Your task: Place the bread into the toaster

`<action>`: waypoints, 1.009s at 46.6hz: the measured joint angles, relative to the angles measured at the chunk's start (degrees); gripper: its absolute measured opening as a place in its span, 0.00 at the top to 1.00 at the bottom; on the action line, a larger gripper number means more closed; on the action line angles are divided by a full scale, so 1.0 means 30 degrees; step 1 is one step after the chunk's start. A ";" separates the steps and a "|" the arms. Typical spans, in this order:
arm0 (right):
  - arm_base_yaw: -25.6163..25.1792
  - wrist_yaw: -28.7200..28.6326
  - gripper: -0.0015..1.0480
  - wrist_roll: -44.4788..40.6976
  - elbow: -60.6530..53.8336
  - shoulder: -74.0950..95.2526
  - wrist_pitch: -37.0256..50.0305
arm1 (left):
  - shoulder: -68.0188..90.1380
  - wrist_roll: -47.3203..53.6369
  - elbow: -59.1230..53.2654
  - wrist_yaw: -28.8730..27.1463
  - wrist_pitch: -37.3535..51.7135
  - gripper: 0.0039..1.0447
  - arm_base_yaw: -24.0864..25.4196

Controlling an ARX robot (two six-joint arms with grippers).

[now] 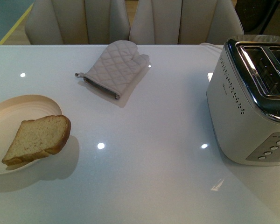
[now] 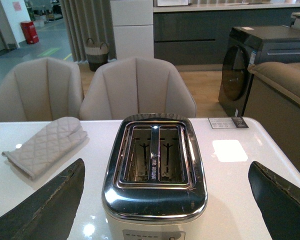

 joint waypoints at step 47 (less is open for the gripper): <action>0.0000 0.0000 0.09 0.0000 0.0000 -0.0007 0.0000 | 2.3970 -1.0178 0.7490 0.1239 0.3745 0.06 0.4371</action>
